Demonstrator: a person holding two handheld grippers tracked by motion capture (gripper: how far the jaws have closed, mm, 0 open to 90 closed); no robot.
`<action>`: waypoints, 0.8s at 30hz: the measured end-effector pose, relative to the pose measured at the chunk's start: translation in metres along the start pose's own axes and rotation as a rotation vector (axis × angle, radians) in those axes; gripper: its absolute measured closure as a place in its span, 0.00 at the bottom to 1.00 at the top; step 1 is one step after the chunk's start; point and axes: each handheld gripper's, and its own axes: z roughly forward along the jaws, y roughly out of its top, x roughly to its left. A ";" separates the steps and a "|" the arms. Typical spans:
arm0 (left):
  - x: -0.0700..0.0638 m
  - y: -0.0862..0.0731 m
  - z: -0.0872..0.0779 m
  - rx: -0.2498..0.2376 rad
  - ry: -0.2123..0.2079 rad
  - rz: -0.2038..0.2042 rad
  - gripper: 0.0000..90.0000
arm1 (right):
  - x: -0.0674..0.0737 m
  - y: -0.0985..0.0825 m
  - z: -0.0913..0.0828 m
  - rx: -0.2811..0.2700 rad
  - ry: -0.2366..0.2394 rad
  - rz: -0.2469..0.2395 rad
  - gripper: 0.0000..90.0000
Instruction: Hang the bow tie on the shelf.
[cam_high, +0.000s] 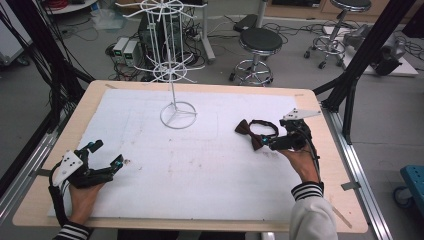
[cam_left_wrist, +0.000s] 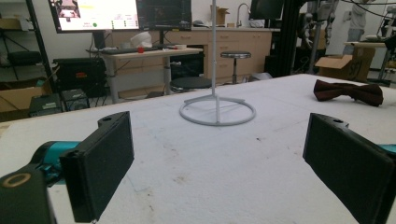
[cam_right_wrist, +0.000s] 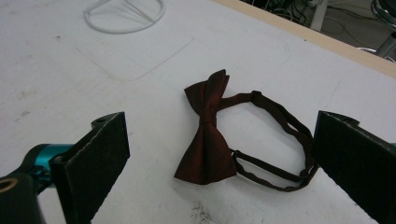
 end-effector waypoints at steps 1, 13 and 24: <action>0.000 0.000 0.000 -0.001 0.001 -0.003 0.10 | -0.001 0.001 0.001 0.011 0.002 -0.001 0.04; 0.000 0.000 0.000 -0.002 0.000 0.001 0.10 | -0.014 0.008 0.030 0.187 0.024 0.069 0.05; 0.000 0.000 0.000 -0.002 0.001 -0.001 0.10 | -0.012 0.003 0.050 0.273 0.044 0.054 0.06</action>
